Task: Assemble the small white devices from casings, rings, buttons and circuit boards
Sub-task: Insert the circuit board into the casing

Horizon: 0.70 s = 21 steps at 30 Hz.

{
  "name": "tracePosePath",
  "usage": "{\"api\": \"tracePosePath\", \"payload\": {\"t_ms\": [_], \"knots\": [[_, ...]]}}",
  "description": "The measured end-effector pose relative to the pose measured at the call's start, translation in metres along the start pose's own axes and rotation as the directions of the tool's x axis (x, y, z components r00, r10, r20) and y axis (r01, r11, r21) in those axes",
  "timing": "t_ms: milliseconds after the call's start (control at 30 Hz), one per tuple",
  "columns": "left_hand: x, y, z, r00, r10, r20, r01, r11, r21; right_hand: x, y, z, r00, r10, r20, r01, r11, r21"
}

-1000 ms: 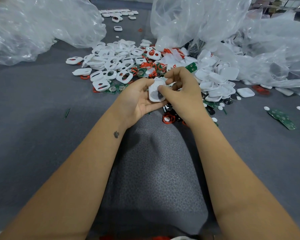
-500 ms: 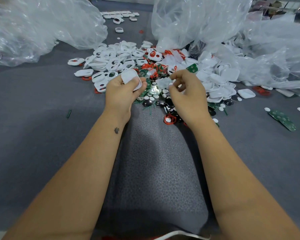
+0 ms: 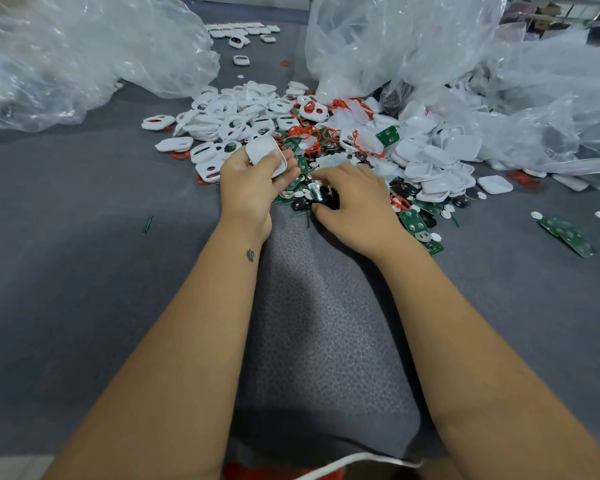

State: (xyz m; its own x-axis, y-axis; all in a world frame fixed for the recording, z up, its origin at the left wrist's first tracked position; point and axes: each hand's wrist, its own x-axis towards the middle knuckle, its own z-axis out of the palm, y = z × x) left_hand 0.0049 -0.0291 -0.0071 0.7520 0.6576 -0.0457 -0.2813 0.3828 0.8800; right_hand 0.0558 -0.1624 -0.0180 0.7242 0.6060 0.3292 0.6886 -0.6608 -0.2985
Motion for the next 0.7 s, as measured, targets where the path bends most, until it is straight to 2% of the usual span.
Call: {"api": "tracePosePath", "payload": {"t_ms": [133, 300, 367, 400, 433, 500, 533, 600, 700], "knots": [[-0.002, -0.001, 0.002, 1.0, 0.021, 0.016, -0.022, 0.998, 0.063, 0.002, -0.001, -0.001, 0.997, 0.079, 0.02, -0.079, 0.997, -0.008], [-0.002, -0.003, 0.001, 0.999, 0.027, 0.028, -0.029, 0.997, 0.072, 0.004, -0.001, -0.006, 0.994, 0.069, -0.08, -0.064, 0.996, 0.059], [-0.001, -0.002, 0.002, 1.0, 0.017, 0.021, -0.018, 0.999, 0.035, 0.003, -0.001, -0.009, 0.983, 0.086, -0.161, -0.062, 0.987, 0.149], [-0.001, -0.002, 0.002, 1.0, 0.002, 0.015, -0.002, 1.0, -0.002, 0.002, 0.0, -0.011, 0.972, 0.127, -0.196, -0.072, 0.961, 0.267], [-0.002, -0.003, 0.004, 1.0, -0.021, 0.019, 0.022, 0.999, -0.05, 0.001, -0.001, -0.015, 0.961, 0.193, -0.2, -0.092, 0.901, 0.423], [-0.004, -0.004, 0.008, 0.997, -0.06, 0.052, 0.066, 0.991, -0.12, 0.0, -0.004, -0.021, 0.942, 0.3, -0.151, -0.105, 0.69, 0.716], [-0.006, -0.005, 0.011, 0.995, -0.072, 0.066, 0.08, 0.988, -0.134, -0.001, -0.005, -0.023, 0.937, 0.328, -0.121, -0.102, 0.587, 0.803], [-0.01, -0.007, 0.015, 0.993, -0.09, 0.078, 0.101, 0.982, -0.159, -0.001, -0.005, -0.026, 0.934, 0.347, -0.088, -0.087, 0.457, 0.885], [-0.013, -0.007, 0.018, 0.988, -0.123, 0.089, 0.14, 0.968, -0.207, 0.0, -0.004, -0.027, 0.94, 0.334, -0.071, -0.066, 0.382, 0.922]]}}
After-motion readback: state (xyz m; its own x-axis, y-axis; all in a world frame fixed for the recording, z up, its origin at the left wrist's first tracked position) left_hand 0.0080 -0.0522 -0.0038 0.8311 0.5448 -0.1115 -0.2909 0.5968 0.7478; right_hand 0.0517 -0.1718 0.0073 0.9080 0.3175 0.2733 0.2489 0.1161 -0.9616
